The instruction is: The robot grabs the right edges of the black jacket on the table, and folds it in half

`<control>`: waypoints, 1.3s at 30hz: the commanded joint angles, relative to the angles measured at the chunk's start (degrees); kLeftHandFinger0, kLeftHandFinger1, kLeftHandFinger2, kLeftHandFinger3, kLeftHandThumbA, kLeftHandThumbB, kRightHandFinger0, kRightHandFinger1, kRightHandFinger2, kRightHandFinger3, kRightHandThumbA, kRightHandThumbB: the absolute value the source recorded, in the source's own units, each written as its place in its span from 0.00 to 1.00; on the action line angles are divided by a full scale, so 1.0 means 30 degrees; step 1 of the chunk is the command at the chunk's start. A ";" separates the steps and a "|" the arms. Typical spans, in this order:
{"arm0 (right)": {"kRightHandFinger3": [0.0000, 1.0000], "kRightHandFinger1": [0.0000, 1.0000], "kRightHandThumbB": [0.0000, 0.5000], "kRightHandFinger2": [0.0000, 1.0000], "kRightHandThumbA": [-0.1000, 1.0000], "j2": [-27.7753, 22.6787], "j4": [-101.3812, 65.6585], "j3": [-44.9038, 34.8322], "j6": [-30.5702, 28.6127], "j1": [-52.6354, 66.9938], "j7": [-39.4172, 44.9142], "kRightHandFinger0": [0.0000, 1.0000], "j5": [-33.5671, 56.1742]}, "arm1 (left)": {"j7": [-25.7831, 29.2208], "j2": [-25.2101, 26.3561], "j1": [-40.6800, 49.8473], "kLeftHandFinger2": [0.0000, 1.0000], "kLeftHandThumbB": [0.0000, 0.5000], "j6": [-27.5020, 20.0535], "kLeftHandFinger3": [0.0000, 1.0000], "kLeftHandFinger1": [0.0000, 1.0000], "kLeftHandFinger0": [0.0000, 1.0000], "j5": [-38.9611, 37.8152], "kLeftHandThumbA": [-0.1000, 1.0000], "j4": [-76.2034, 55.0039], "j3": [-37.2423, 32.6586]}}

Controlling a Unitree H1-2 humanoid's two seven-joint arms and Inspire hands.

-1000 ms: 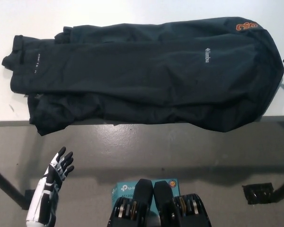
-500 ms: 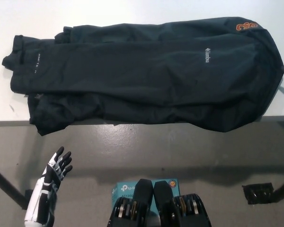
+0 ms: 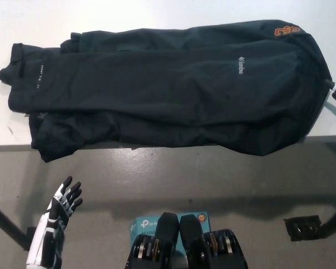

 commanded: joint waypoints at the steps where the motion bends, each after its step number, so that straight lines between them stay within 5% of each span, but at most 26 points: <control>1: 1.00 1.00 0.80 1.00 1.00 0.0131 0.0509 0.0244 -0.0461 -0.1274 0.1025 1.00 -0.0100 | -0.0132 0.0224 0.0047 1.00 0.29 -0.0760 1.00 1.00 1.00 -0.0068 1.00 -0.0520 0.0107; 13: 1.00 1.00 0.85 1.00 1.00 0.1078 0.0520 0.0179 -0.0009 -0.1910 0.1417 1.00 0.0104 | -0.0173 0.0259 0.0171 1.00 0.26 -0.0672 1.00 1.00 1.00 -0.0051 1.00 -0.0681 0.0106; 26: 1.00 1.00 0.77 1.00 1.00 0.2232 0.0743 -0.0573 0.0815 -0.2348 0.1758 1.00 0.0963 | -0.0191 0.0319 0.0087 1.00 0.28 -0.0822 1.00 1.00 1.00 -0.0058 1.00 -0.0589 0.0169; 34: 1.00 1.00 0.84 1.00 1.00 0.2736 0.1054 -0.1715 0.2107 -0.2500 0.1612 1.00 0.2026 | -0.0181 0.0303 0.0296 1.00 0.26 -0.0812 1.00 1.00 1.00 0.0007 1.00 -0.0704 0.0175; 35: 1.00 1.00 0.98 1.00 1.00 0.2899 0.1018 -0.2344 0.3154 -0.2482 0.1299 0.89 0.2727 | -0.0220 0.0307 0.0451 1.00 0.27 -0.0815 1.00 1.00 1.00 0.0010 1.00 -0.0724 0.0140; 36: 0.70 0.18 0.99 0.43 0.69 0.3156 0.1650 -0.2936 0.2383 -0.2975 -0.0395 0.04 0.2701 | -0.0209 0.0294 0.0352 1.00 0.30 -0.0604 1.00 1.00 1.00 -0.0128 1.00 -0.0706 0.0189; 37: 0.44 0.06 0.96 0.28 0.73 0.3332 0.1756 -0.3177 0.1983 -0.3159 -0.1217 0.01 0.2534 | -0.0207 0.0298 0.0365 1.00 0.30 -0.0530 1.00 1.00 1.00 -0.0162 1.00 -0.0744 0.0202; 39: 0.39 0.00 0.87 0.28 0.65 0.3540 0.2138 -0.3709 0.1273 -0.3456 -0.1641 0.00 0.2591 | -0.0237 0.0333 0.0354 1.00 0.28 -0.0629 1.00 1.00 1.00 -0.0167 1.00 -0.0726 0.0204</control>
